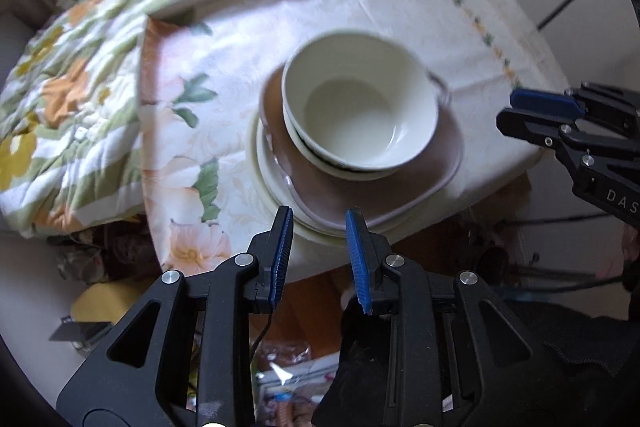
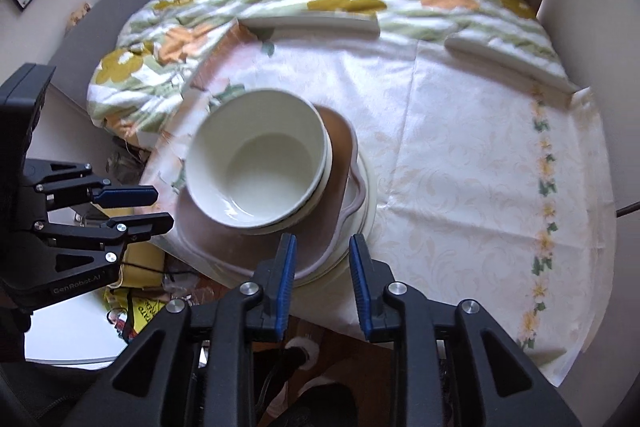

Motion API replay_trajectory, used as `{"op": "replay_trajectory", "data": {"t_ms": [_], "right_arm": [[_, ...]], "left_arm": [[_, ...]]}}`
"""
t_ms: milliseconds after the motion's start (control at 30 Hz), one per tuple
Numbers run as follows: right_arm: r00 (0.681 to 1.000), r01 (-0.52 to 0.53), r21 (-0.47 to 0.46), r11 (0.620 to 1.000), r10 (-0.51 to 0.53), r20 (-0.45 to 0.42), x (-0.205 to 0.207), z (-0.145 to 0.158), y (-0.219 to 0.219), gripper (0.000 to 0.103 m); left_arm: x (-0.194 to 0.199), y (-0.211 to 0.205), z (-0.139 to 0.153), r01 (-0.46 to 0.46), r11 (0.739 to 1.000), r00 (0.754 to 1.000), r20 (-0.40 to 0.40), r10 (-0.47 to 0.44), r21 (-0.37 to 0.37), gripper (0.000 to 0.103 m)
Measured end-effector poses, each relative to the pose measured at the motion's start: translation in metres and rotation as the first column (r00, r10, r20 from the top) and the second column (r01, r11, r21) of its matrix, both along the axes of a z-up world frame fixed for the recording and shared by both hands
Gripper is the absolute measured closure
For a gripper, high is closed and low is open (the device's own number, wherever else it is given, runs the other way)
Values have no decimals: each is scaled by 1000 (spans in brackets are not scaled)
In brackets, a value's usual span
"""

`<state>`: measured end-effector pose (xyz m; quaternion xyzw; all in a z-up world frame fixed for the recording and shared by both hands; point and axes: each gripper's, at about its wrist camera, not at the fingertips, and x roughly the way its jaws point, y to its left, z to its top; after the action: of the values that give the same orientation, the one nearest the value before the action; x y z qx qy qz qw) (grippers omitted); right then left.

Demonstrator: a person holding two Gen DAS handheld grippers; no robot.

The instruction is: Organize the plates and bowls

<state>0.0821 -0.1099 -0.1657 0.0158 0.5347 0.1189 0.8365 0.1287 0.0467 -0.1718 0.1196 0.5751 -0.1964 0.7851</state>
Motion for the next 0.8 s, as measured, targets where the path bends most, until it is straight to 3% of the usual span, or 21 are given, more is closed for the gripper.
{"op": "replay_trajectory", "data": {"t_ms": [100, 167, 300, 367, 400, 433, 467, 500, 533, 567, 667, 733, 800], "right_arm": [[993, 26, -10, 1000, -24, 118, -28, 36, -6, 79], [978, 42, -12, 999, -39, 206, -50, 63, -10, 78], [923, 109, -16, 994, -96, 372, -94, 117, -24, 78], [891, 139, -12, 990, -119, 439, -112, 137, -30, 65], [869, 155, -8, 988, -132, 477, -123, 147, -34, 46], [850, 170, -4, 986, -144, 507, -130, 154, -36, 35], [832, 183, -1, 983, -154, 534, -138, 160, -38, 25], [816, 197, 0, 980, -163, 555, -145, 164, -39, 20], [806, 209, -3, 978, -171, 567, -148, 167, -42, 19], [793, 231, -11, 973, -182, 581, -153, 170, -43, 19], [780, 259, -15, 966, -200, 592, -162, 170, -46, 14], [770, 278, -29, 960, -205, 604, -166, 168, -47, 4], [754, 290, -24, 957, -213, 621, -173, 168, -49, 4]], "left_arm": [[-28, -2, 43, -70, 996, 987, 141, 77, -53, 79], [-50, -3, 74, -112, 988, 962, 239, 134, -102, 79], [-96, -10, 130, -167, 965, 876, 419, 238, -201, 79], [-116, -14, 151, -178, 956, 834, 480, 272, -233, 78], [-123, -15, 159, -182, 953, 816, 504, 285, -244, 67], [-132, -18, 166, -186, 950, 795, 530, 296, -252, 51], [-141, -20, 171, -196, 947, 769, 560, 309, -253, 12], [-151, -21, 176, -204, 944, 734, 597, 323, -259, 1], [-164, -21, 182, -201, 941, 687, 645, 334, -272, 0], [-172, -22, 187, -194, 941, 670, 663, 334, -278, 0], [-185, -23, 194, -205, 936, 651, 675, 349, -286, 0], [-193, -24, 196, -203, 934, 635, 687, 353, -293, 0], [-201, -26, 196, -207, 934, 620, 700, 354, -290, 0]]}}
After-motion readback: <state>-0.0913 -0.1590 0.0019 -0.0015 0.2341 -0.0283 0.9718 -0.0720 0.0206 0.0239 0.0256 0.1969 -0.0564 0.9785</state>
